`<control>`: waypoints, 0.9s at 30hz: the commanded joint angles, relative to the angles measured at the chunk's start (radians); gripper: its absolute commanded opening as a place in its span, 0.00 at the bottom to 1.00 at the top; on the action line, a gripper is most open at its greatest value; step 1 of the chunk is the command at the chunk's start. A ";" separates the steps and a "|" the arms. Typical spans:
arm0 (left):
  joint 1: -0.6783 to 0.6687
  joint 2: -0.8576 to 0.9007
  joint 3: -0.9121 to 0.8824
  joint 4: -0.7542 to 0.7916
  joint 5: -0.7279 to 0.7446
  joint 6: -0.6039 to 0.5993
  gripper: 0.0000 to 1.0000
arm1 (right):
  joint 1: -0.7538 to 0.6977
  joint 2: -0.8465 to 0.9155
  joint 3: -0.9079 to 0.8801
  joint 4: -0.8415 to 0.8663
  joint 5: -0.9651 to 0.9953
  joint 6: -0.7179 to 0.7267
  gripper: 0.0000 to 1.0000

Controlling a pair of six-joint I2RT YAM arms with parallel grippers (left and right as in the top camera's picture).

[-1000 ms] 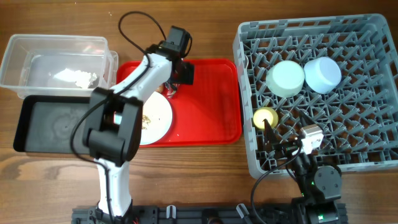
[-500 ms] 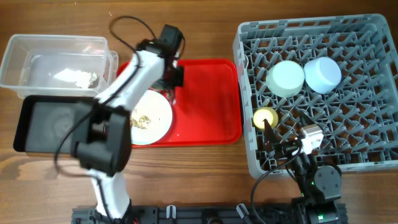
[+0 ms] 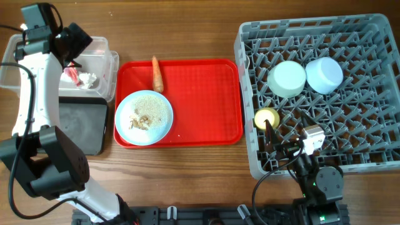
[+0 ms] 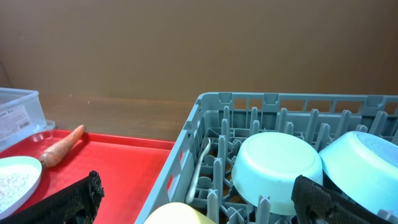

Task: Sort waste into correct bins and load items into the dishwasher rack
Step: 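Grasp the carrot on the tray with the left gripper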

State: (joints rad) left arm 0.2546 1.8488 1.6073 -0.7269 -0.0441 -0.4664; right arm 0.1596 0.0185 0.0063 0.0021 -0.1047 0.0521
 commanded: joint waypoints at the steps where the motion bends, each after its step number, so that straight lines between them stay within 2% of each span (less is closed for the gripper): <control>1: -0.068 -0.002 0.001 -0.090 0.089 0.044 0.95 | -0.008 -0.007 -0.001 0.007 -0.017 0.015 1.00; 4: -0.177 -0.001 -0.010 -0.186 0.111 0.050 0.82 | -0.008 -0.007 -0.001 0.007 -0.017 0.015 1.00; 6: -0.256 -0.001 -0.037 -0.195 0.108 0.070 0.74 | -0.008 -0.007 -0.001 0.007 -0.017 0.015 1.00; 8: -0.363 0.004 -0.099 -0.154 0.076 0.069 0.75 | -0.008 -0.007 -0.001 0.007 -0.017 0.015 1.00; 11: -0.488 0.035 -0.199 -0.031 -0.049 0.070 0.86 | -0.008 -0.007 -0.001 0.007 -0.017 0.015 1.00; 14: -0.528 0.089 -0.227 0.026 -0.108 0.070 0.85 | -0.008 -0.007 -0.001 0.007 -0.016 0.015 1.00; 17: -0.523 0.163 -0.228 0.033 -0.111 0.070 0.73 | -0.008 -0.007 -0.001 0.007 -0.017 0.015 1.00; 20: -0.516 0.224 -0.228 0.043 -0.111 0.070 0.70 | -0.008 -0.007 -0.001 0.007 -0.017 0.015 1.00; 22: -0.515 0.235 -0.227 0.052 -0.106 0.070 0.57 | -0.008 -0.007 -0.001 0.007 -0.017 0.015 1.00; 23: -0.516 0.232 -0.225 0.063 -0.098 0.070 0.44 | -0.008 -0.007 -0.001 0.007 -0.017 0.015 1.00; 24: -0.515 0.224 -0.215 0.063 -0.095 0.069 0.36 | -0.008 -0.007 -0.001 0.007 -0.017 0.015 1.00; 27: -0.515 0.191 -0.167 0.061 -0.089 0.067 0.33 | -0.008 -0.007 -0.001 0.007 -0.017 0.015 1.00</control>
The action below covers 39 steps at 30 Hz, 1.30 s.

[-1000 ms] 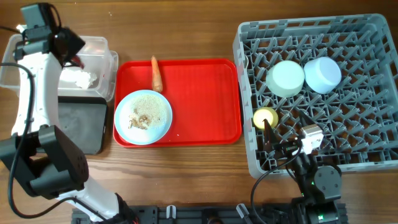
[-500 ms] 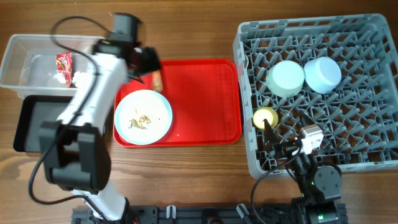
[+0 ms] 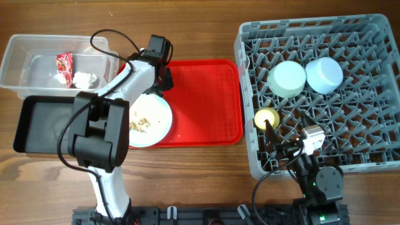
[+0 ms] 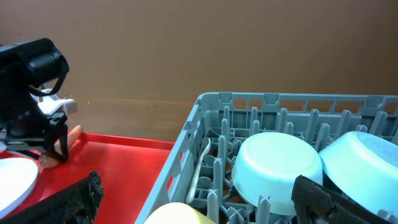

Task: Sort waste into correct bins and load items into the dishwasher rack
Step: 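Grasp the carrot on the tray with the left gripper, then place the carrot onto the black tray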

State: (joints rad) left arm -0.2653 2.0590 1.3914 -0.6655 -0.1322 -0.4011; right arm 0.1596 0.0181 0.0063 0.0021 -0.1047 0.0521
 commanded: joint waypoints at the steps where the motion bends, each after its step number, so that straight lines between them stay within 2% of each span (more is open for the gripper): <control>1: 0.005 -0.034 0.065 -0.003 0.002 0.001 0.32 | -0.008 -0.007 -0.001 0.007 -0.017 0.015 1.00; 2: 0.005 -0.051 0.083 -0.008 0.006 0.001 0.29 | -0.008 -0.007 -0.001 0.007 -0.017 0.015 1.00; 3: 0.005 -0.082 0.103 -0.020 0.009 0.001 0.21 | -0.008 -0.007 -0.001 0.007 -0.017 0.014 1.00; 4: 0.005 -0.106 0.115 -0.031 0.008 0.001 0.17 | -0.008 -0.007 -0.001 0.007 -0.017 0.015 1.00; 8: 0.036 -0.216 0.128 -0.072 0.006 -0.008 0.15 | -0.008 -0.007 -0.001 0.007 -0.017 0.015 1.00; 10: 0.102 -0.283 0.128 -0.145 -0.048 -0.131 0.04 | -0.008 -0.007 -0.001 0.007 -0.017 0.015 1.00; 12: 0.206 -0.329 0.128 -0.222 -0.044 -0.235 0.04 | -0.008 -0.007 -0.001 0.007 -0.017 0.015 1.00; 15: 0.332 -0.353 0.128 -0.307 -0.019 -0.315 0.04 | -0.008 -0.007 -0.001 0.007 -0.017 0.015 1.00; 19: 0.491 -0.344 0.127 -0.322 0.010 -0.330 0.04 | -0.008 -0.007 -0.001 0.007 -0.017 0.015 1.00; 25: 0.689 -0.383 0.122 -0.607 -0.005 -0.333 0.04 | -0.008 -0.007 -0.001 0.007 -0.017 0.014 1.00; 28: 0.774 -0.388 0.061 -0.606 -0.004 -0.333 0.04 | -0.008 -0.007 -0.001 0.007 -0.017 0.015 1.00; 30: 0.818 -0.388 -0.047 -0.546 -0.003 -0.338 0.04 | -0.008 -0.007 -0.001 0.007 -0.017 0.015 1.00; 32: 0.853 -0.388 -0.206 -0.434 0.057 -0.340 0.04 | -0.008 -0.007 -0.001 0.007 -0.017 0.015 1.00; 33: 0.858 -0.388 -0.241 -0.406 0.089 -0.340 0.15 | -0.008 -0.007 -0.001 0.007 -0.017 0.015 1.00; 34: 0.858 -0.388 -0.257 -0.393 0.111 -0.340 0.38 | -0.008 -0.007 -0.001 0.007 -0.017 0.015 1.00; 35: 0.856 -0.388 -0.257 -0.391 0.122 -0.340 0.51 | -0.008 -0.007 -0.001 0.007 -0.017 0.015 1.00; 37: 0.843 -0.404 -0.222 -0.390 0.132 -0.326 0.64 | -0.008 -0.007 -0.001 0.007 -0.017 0.015 1.00; 39: 0.818 -0.435 -0.191 -0.405 0.179 -0.286 0.64 | -0.008 -0.007 -0.001 0.007 -0.017 0.015 1.00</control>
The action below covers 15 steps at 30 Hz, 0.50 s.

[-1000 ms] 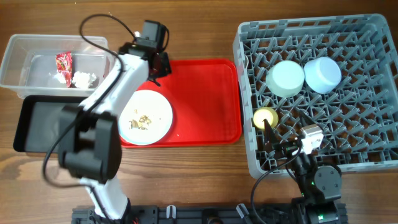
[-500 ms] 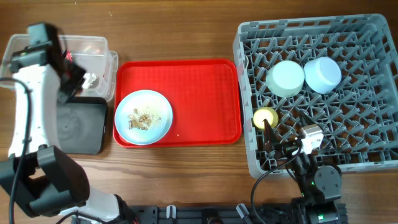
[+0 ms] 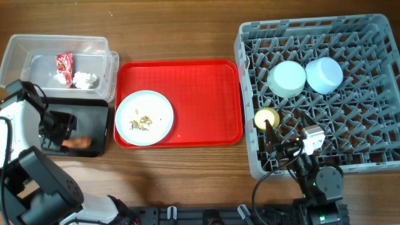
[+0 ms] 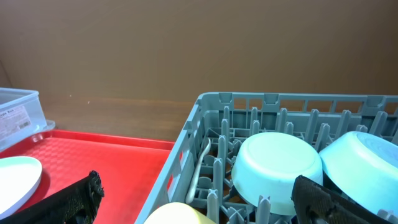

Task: Sort waste into correct bins and load items into the dishwasher rack
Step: 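Place the carrot onto the black tray, then grasp the rim of the light-blue plate with the left gripper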

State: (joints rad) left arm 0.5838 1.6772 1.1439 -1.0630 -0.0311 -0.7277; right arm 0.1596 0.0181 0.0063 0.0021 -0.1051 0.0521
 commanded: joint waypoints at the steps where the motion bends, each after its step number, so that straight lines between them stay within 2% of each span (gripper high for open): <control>1: -0.060 -0.081 0.063 -0.014 0.111 0.043 0.65 | -0.008 -0.007 -0.001 0.007 -0.016 0.015 1.00; 4: -0.208 -0.168 0.063 -0.017 0.130 0.043 0.65 | -0.008 -0.007 -0.001 0.007 -0.016 0.015 1.00; 6: -0.360 -0.190 0.063 0.002 0.107 0.076 0.59 | -0.008 -0.007 -0.001 0.007 -0.016 0.015 1.00; 7: -0.470 -0.186 0.061 0.031 0.076 0.132 0.55 | -0.008 -0.007 -0.001 0.007 -0.016 0.015 1.00; 10: -0.725 -0.134 0.051 0.096 -0.024 0.257 0.48 | -0.008 -0.007 -0.001 0.007 -0.016 0.015 1.00; 13: -0.946 -0.029 0.051 0.123 -0.124 0.279 0.33 | -0.008 -0.007 -0.001 0.007 -0.016 0.015 1.00; 15: -1.044 0.035 0.051 0.125 -0.178 0.274 0.29 | -0.008 -0.007 -0.001 0.007 -0.016 0.015 1.00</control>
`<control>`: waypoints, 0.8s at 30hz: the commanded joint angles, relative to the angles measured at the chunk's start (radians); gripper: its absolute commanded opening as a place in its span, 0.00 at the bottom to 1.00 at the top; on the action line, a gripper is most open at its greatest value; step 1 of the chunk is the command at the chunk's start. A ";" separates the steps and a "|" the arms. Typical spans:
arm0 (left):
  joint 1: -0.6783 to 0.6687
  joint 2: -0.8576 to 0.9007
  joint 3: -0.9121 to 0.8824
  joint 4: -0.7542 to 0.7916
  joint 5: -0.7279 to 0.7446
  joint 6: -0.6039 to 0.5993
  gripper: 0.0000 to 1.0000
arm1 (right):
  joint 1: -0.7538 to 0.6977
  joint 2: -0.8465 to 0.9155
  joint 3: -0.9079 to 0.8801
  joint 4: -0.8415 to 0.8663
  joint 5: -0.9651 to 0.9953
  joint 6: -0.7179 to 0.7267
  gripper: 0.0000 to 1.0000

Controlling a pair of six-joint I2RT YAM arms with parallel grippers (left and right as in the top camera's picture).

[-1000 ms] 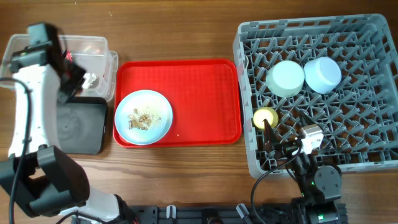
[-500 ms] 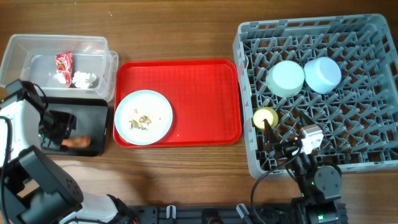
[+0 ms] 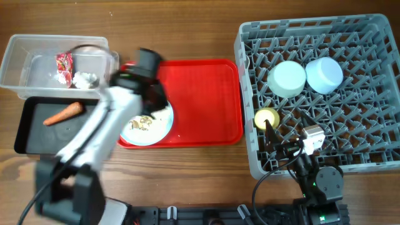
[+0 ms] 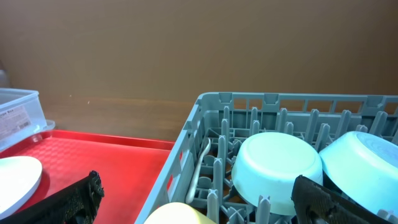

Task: Sort waste into correct bins and load items into the dishwasher rack
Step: 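Grasp the rim of the light-blue plate with the left gripper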

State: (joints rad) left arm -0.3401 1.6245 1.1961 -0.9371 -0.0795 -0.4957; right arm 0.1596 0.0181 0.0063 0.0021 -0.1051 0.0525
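An orange carrot (image 3: pixel 63 114) lies loose in the black bin (image 3: pixel 37 140) at the left. A white plate (image 3: pixel 145 122) with food scraps sits on the red tray (image 3: pixel 206 100). My left gripper (image 3: pixel 155 100) is blurred over the plate's back edge, and its jaws cannot be made out. The grey dishwasher rack (image 3: pixel 250 94) holds two pale bowls (image 3: pixel 287 78) (image 3: pixel 324 74) and a yellow cup (image 3: pixel 265 117). My right gripper (image 3: pixel 284 134) (image 4: pixel 199 199) rests open at the rack's front, its fingers wide apart with the yellow cup (image 4: pixel 177 214) low between them.
A clear bin (image 3: pixel 37 53) at the back left holds a red wrapper (image 3: pixel 64 61) and crumpled white paper (image 3: pixel 83 79). A pale utensil (image 4: pixel 200 165) stands in the rack's near-left corner. The brown wooden table (image 3: pixel 187 169) surrounds the tray.
My left gripper has left the black bin, where it was at the carrot, and is now over the plate on the tray. The carrot lies alone in the bin. My right arm is unmoved.
First my left arm was over the clear bin and the carrot lay on the tray behind the plate. Then the gripper was at the carrot on the tray. Later the carrot was in the black bin under the gripper; now it lies there free.
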 commanded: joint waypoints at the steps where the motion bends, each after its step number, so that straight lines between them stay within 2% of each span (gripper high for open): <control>1: -0.150 0.114 -0.001 -0.001 -0.148 0.039 0.29 | -0.008 -0.007 -0.001 0.007 -0.016 0.015 1.00; 5: -0.197 0.197 -0.001 0.010 -0.151 0.020 0.27 | -0.008 -0.007 -0.001 0.007 -0.016 0.014 1.00; 11: -0.200 0.326 -0.001 0.079 -0.120 0.018 0.27 | -0.008 -0.007 -0.001 0.007 -0.016 0.015 1.00; 14: -0.201 0.363 -0.001 0.089 -0.072 0.018 0.04 | -0.008 -0.007 -0.001 0.007 -0.016 0.014 1.00; 16: -0.200 0.355 0.006 0.085 -0.078 0.029 0.04 | -0.008 -0.007 -0.001 0.007 -0.016 0.015 1.00; 18: -0.200 0.337 0.029 0.054 -0.074 0.089 0.04 | -0.008 -0.007 -0.001 0.007 -0.016 0.014 1.00; 24: -0.201 0.241 0.206 -0.136 -0.119 0.040 0.04 | -0.008 -0.007 -0.001 0.007 -0.016 0.014 1.00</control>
State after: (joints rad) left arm -0.5377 1.9297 1.3098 -1.0260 -0.1902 -0.4324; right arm 0.1596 0.0181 0.0063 0.0021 -0.1047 0.0521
